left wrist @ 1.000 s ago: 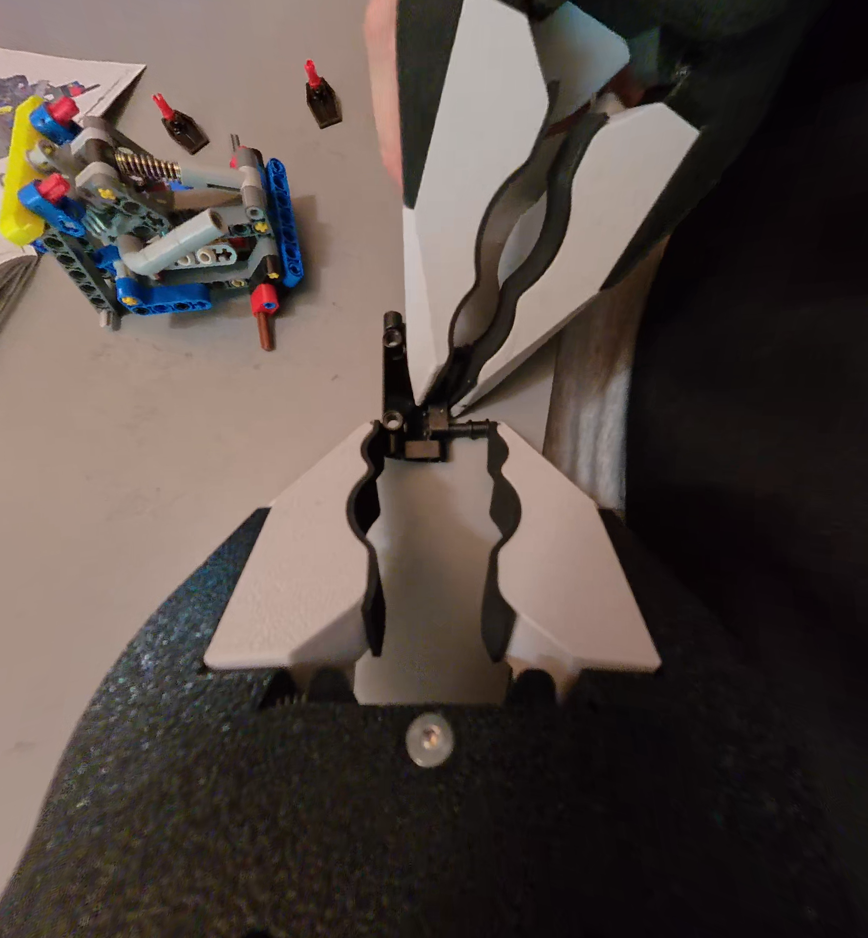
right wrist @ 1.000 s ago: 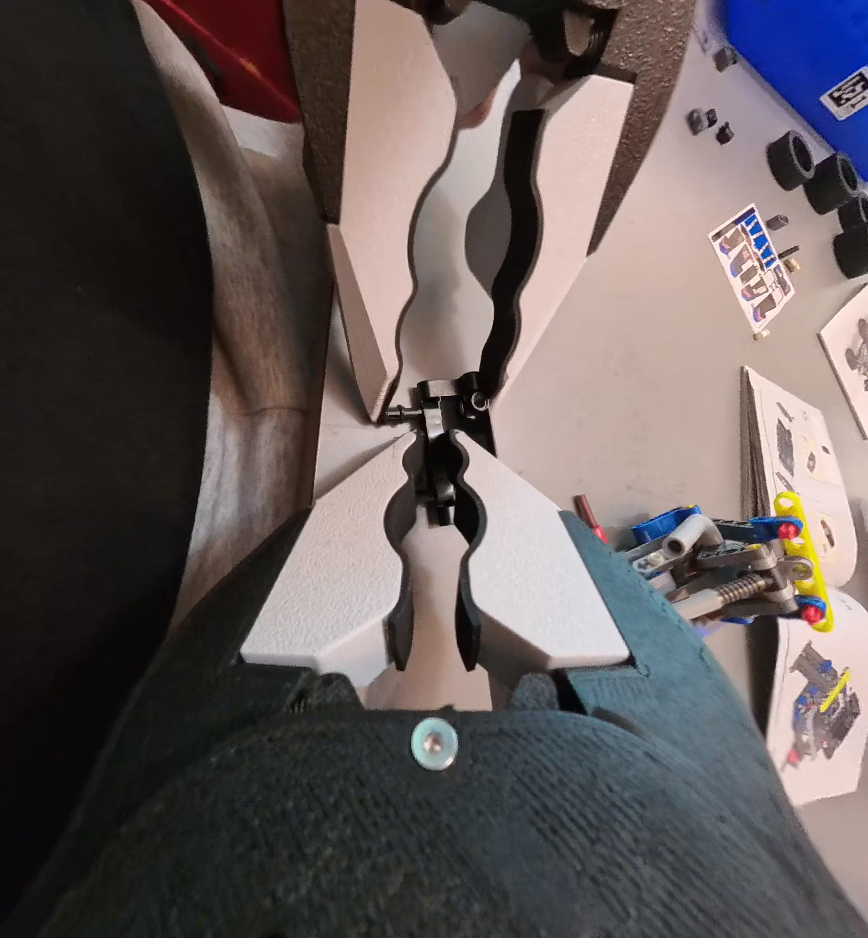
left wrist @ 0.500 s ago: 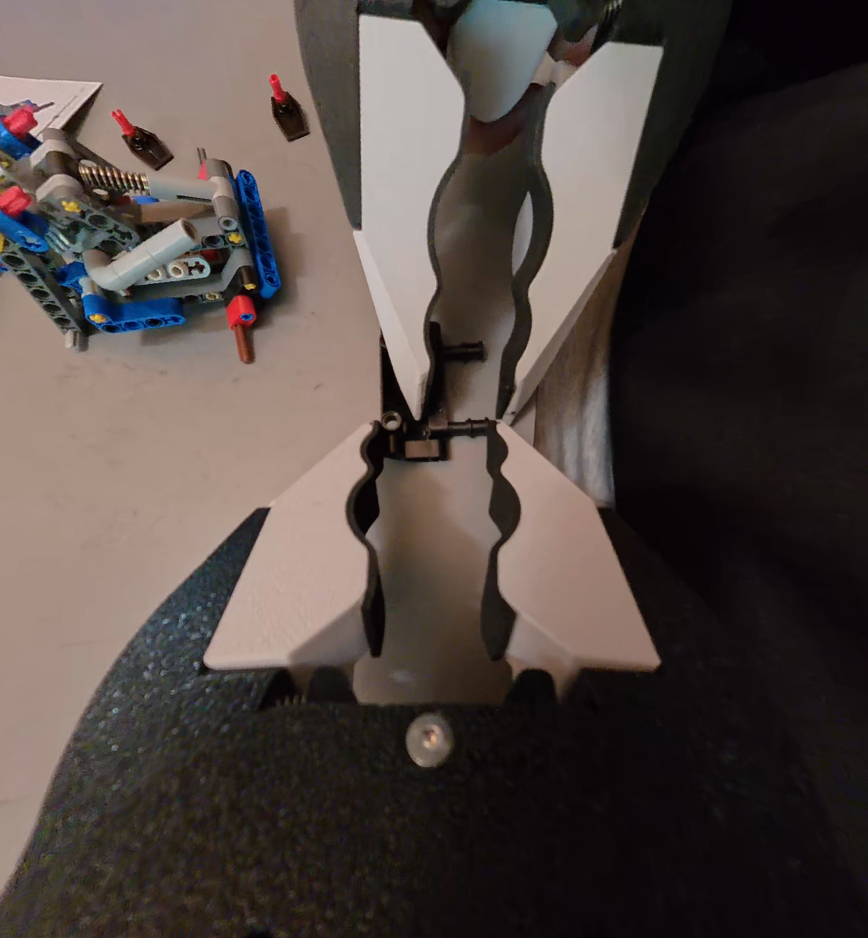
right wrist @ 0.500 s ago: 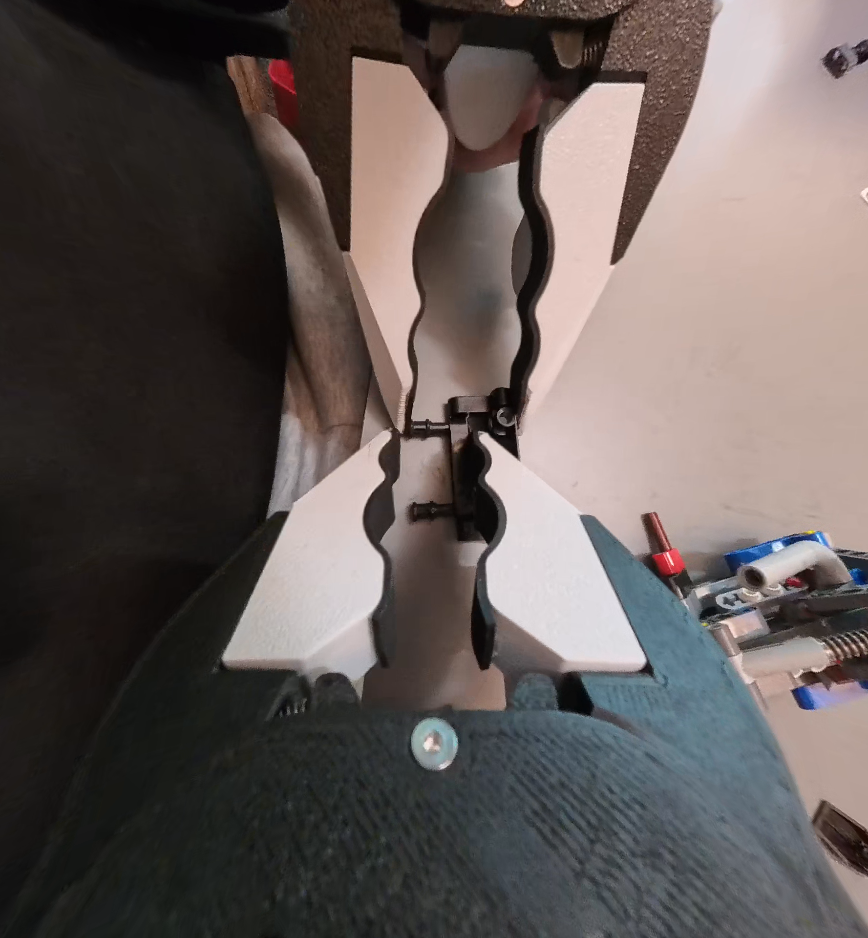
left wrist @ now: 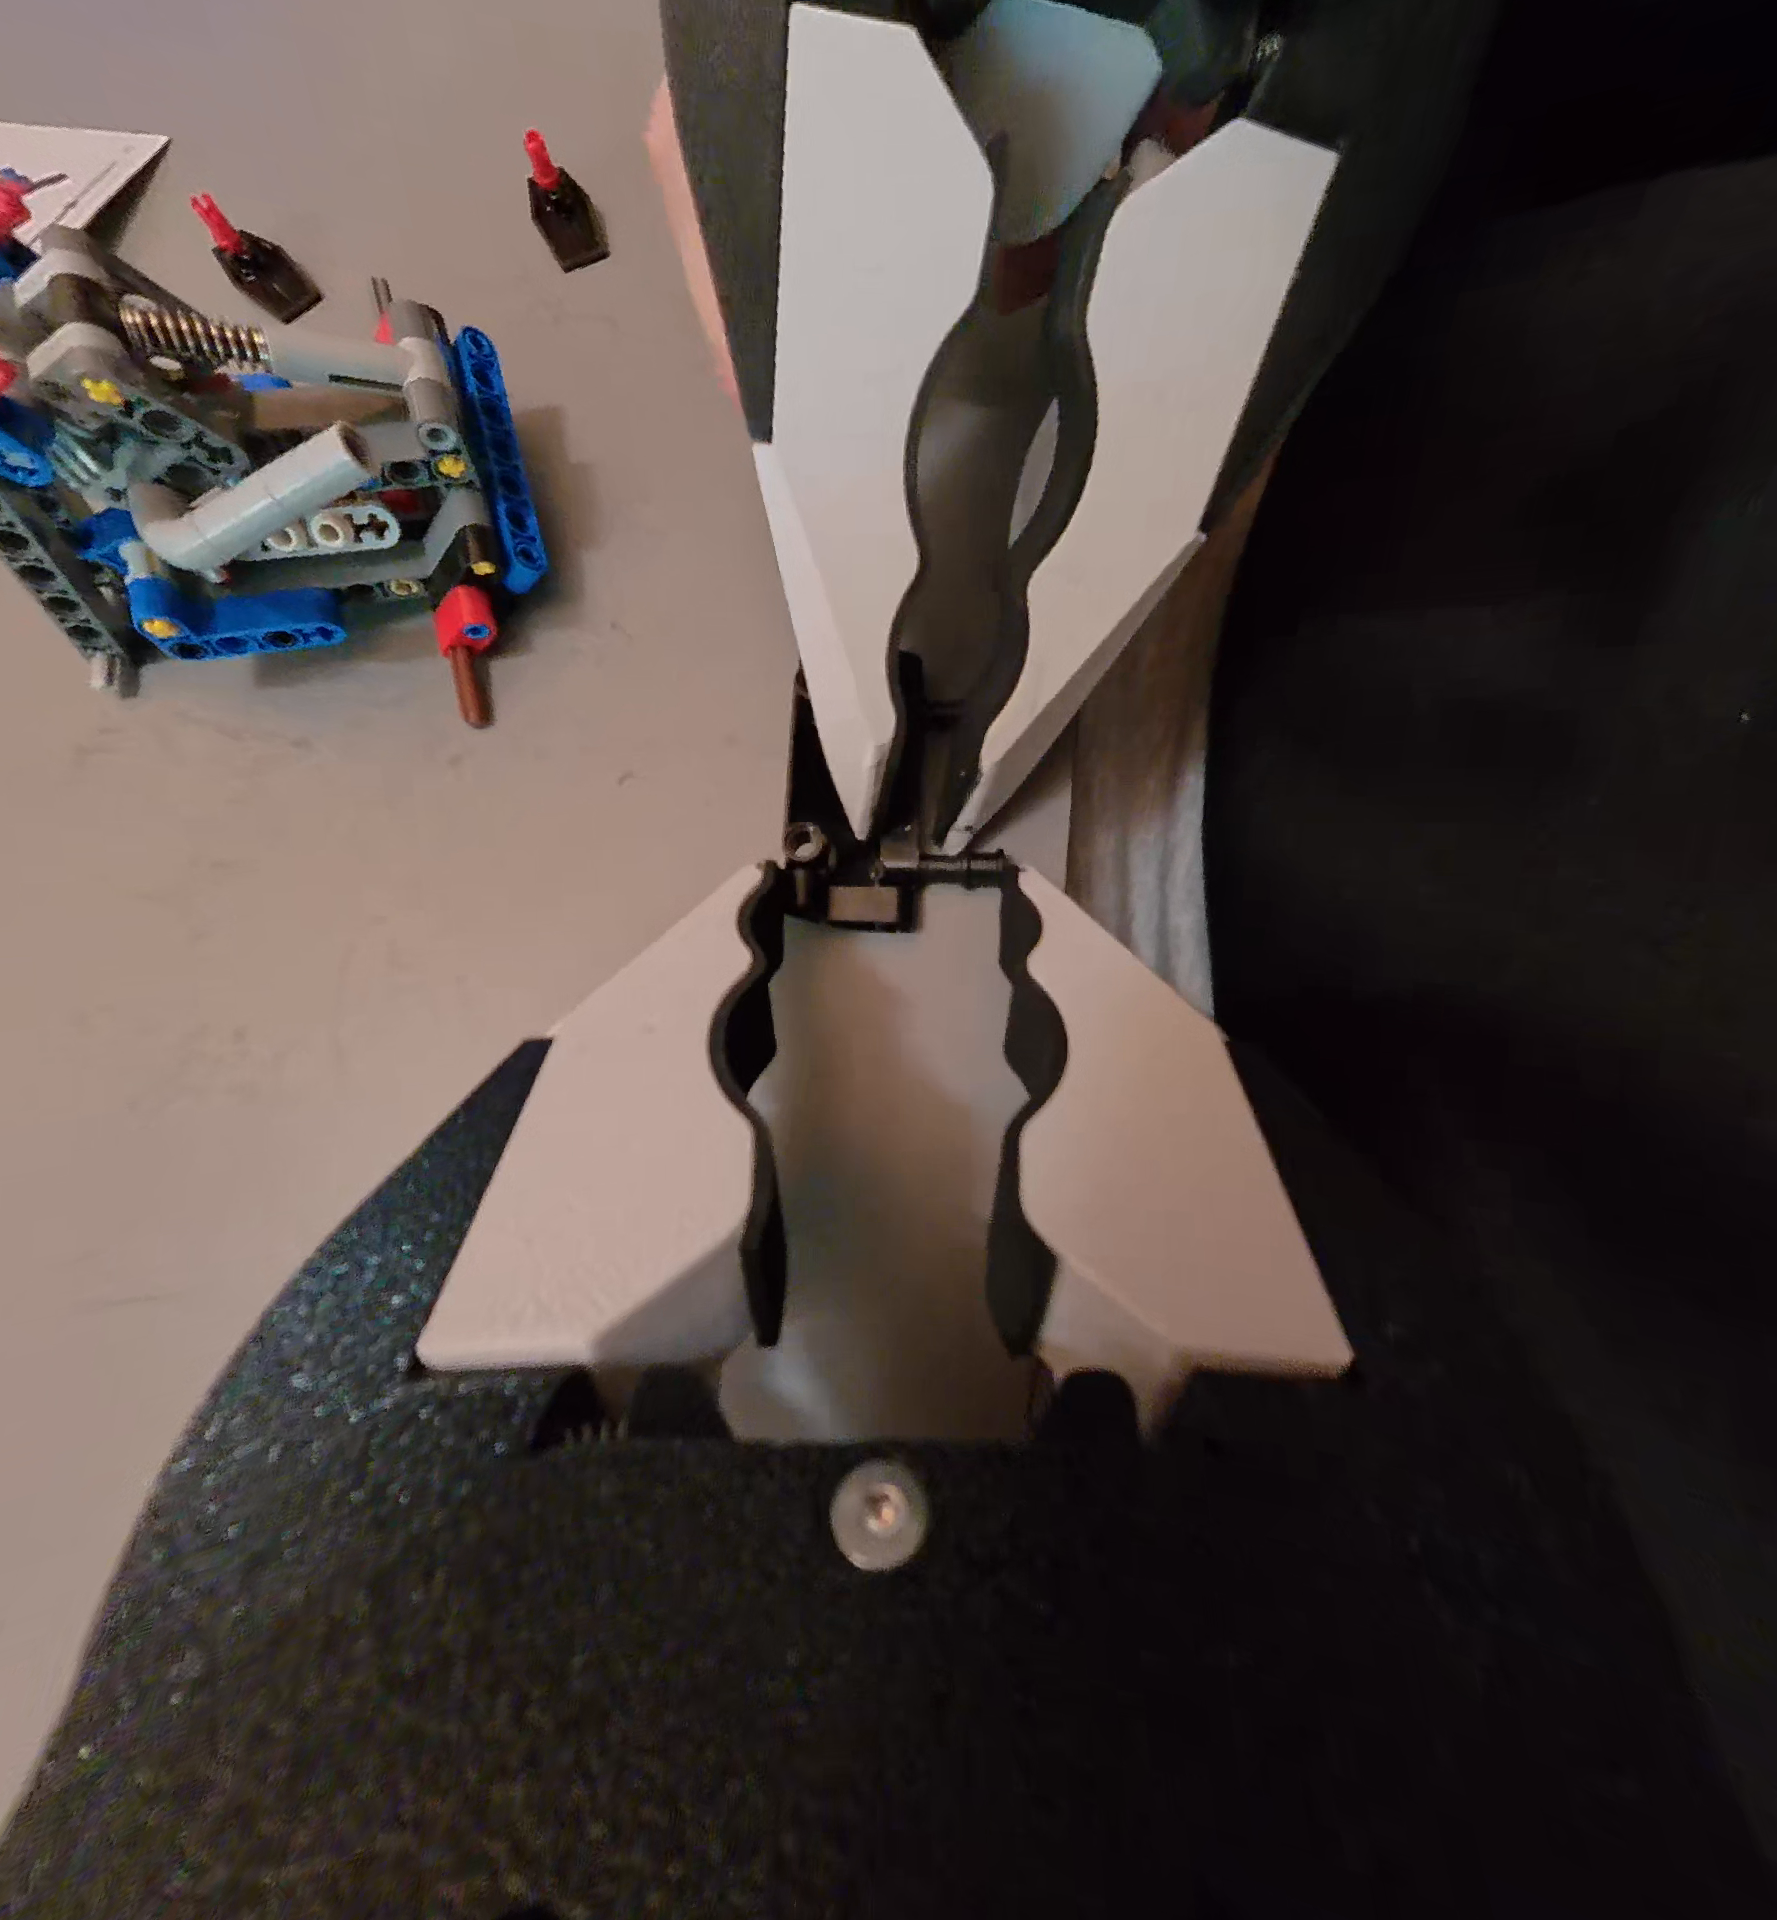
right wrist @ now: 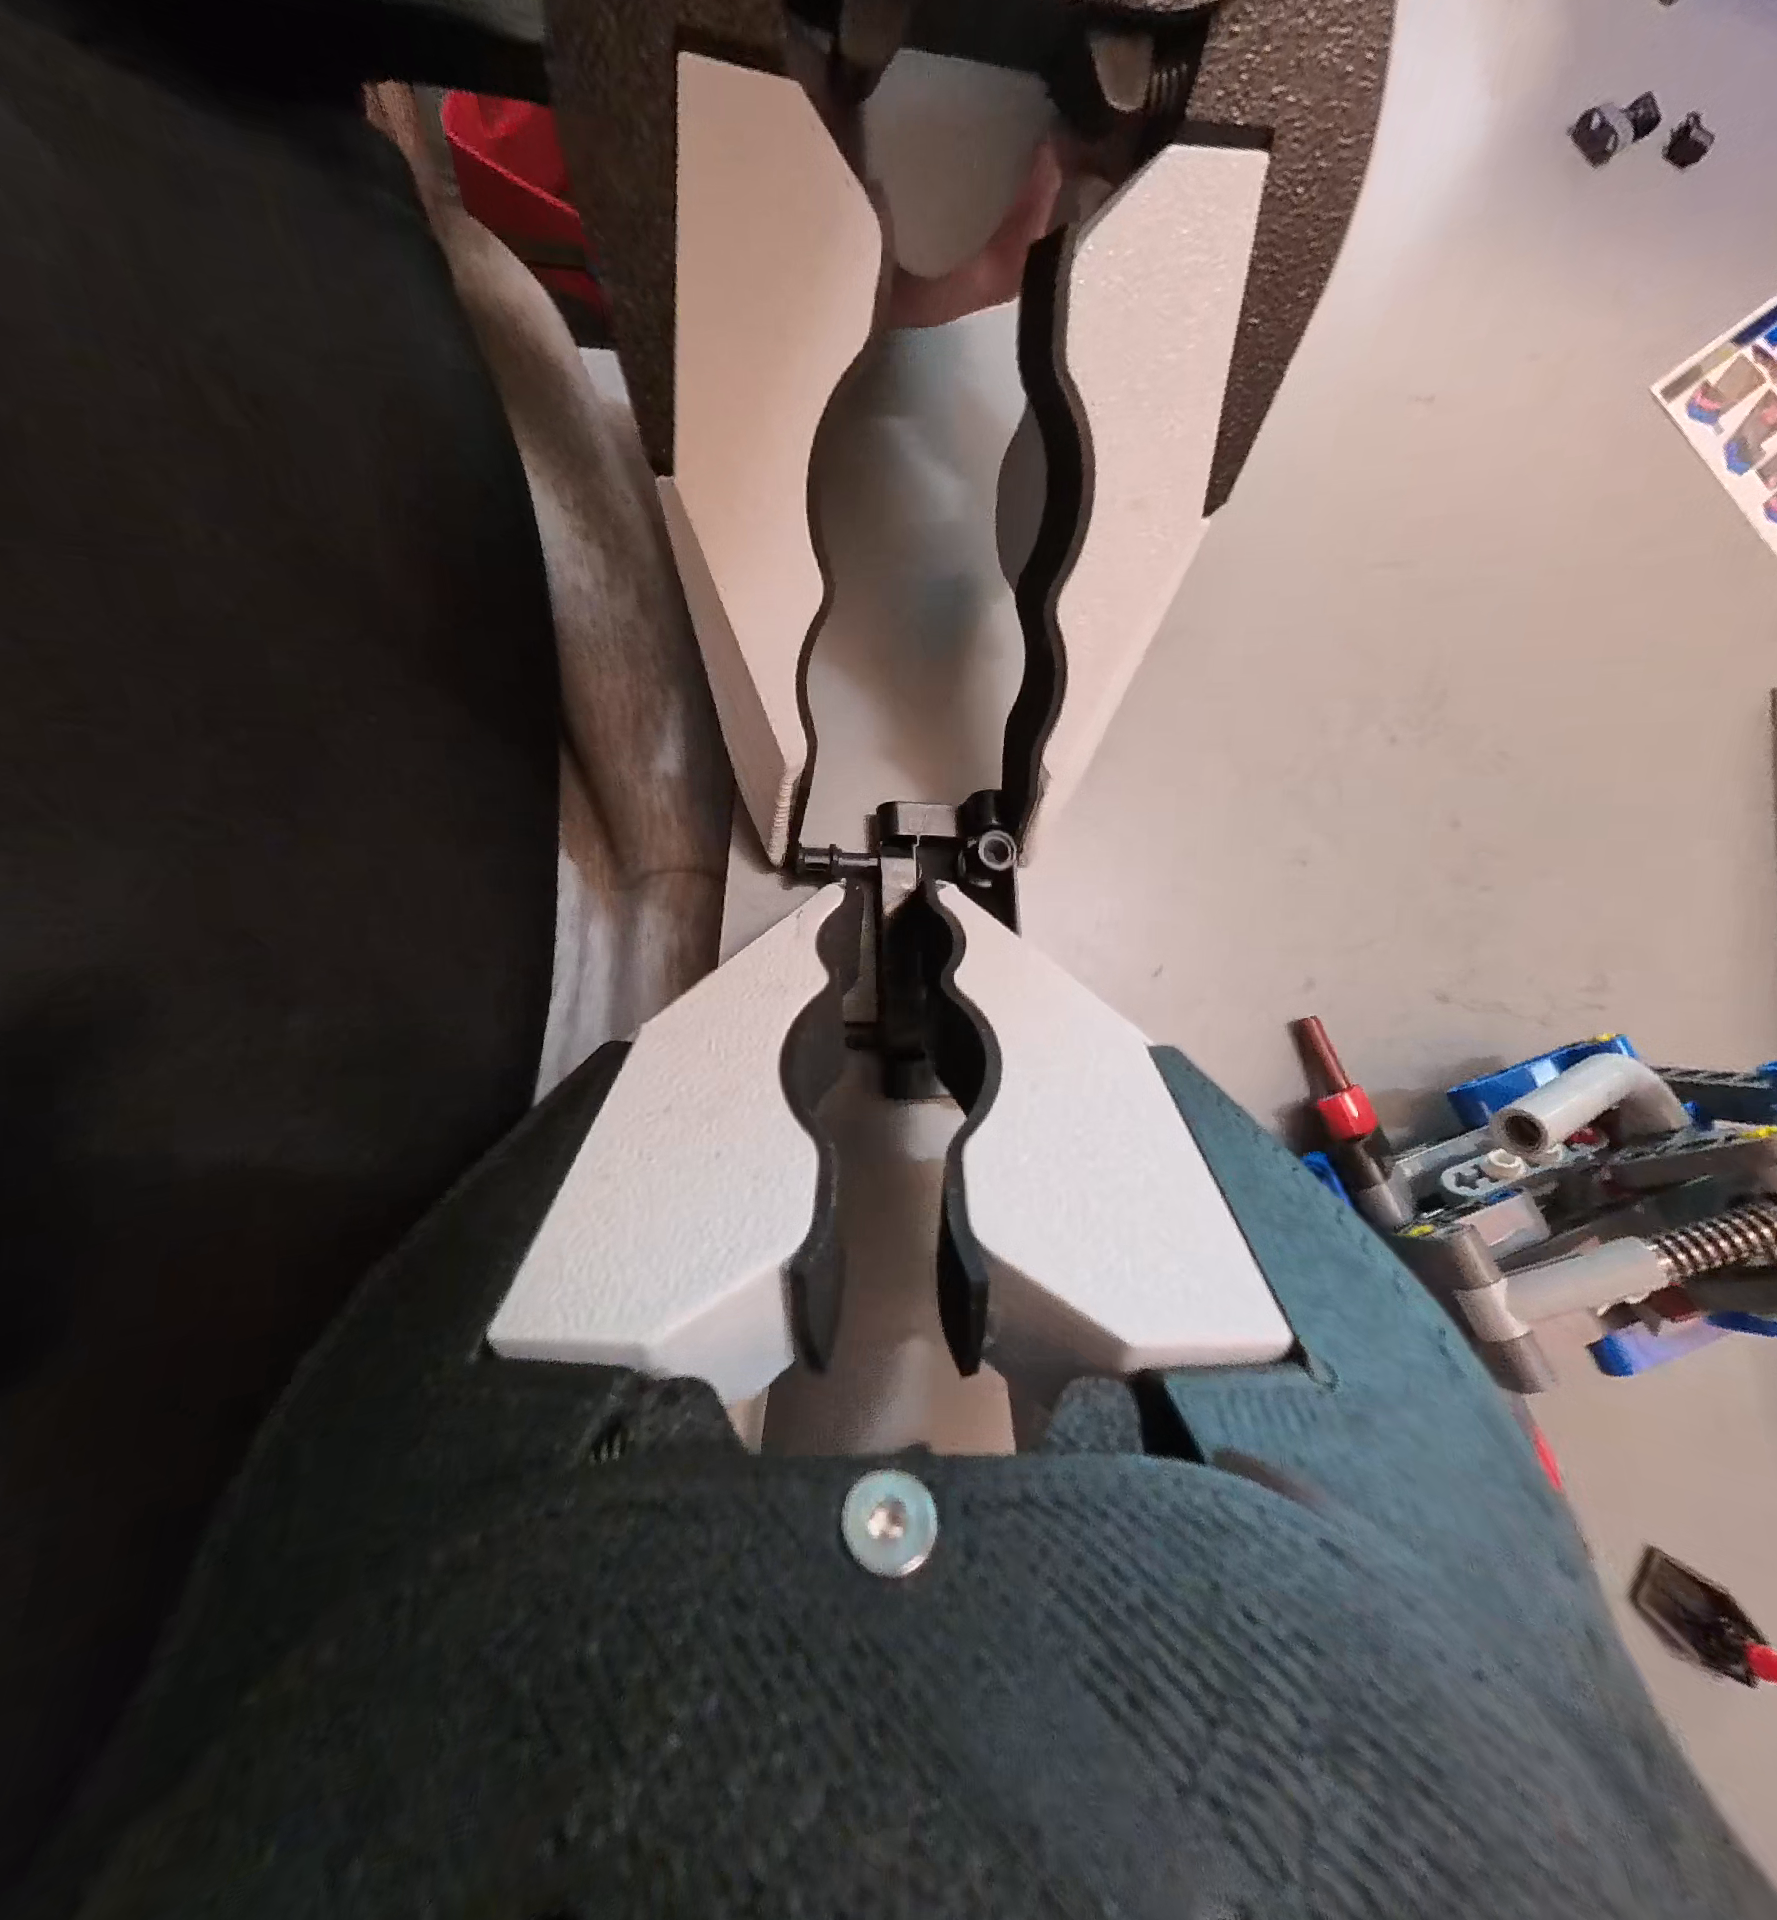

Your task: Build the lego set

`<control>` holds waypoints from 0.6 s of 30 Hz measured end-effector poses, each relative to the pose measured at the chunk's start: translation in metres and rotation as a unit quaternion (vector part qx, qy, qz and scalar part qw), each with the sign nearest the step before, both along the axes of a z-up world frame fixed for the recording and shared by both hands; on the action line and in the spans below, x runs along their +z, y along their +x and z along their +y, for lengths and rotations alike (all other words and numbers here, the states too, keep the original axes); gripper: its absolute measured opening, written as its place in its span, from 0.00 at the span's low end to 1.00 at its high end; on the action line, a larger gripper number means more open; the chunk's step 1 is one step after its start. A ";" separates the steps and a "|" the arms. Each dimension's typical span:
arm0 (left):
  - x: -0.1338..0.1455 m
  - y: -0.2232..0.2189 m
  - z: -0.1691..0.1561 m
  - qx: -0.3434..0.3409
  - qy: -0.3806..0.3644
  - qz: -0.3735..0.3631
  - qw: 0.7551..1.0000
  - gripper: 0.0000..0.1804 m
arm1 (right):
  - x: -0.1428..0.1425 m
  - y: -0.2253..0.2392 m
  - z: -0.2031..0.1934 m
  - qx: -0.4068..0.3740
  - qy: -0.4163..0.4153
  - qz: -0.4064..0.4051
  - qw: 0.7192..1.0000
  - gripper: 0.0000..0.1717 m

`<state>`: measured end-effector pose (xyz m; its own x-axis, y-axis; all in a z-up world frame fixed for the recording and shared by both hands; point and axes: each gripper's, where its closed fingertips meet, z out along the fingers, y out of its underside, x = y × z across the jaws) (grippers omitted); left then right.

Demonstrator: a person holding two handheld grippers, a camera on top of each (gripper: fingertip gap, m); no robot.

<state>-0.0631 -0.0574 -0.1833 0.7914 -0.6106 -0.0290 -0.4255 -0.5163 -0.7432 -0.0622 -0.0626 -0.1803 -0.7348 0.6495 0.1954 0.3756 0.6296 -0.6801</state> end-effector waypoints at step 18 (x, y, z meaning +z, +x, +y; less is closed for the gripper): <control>0.000 -0.001 0.002 0.006 -0.003 -0.002 1.000 0.21 | 0.000 0.002 -0.003 -0.017 -0.076 -0.018 0.997 0.12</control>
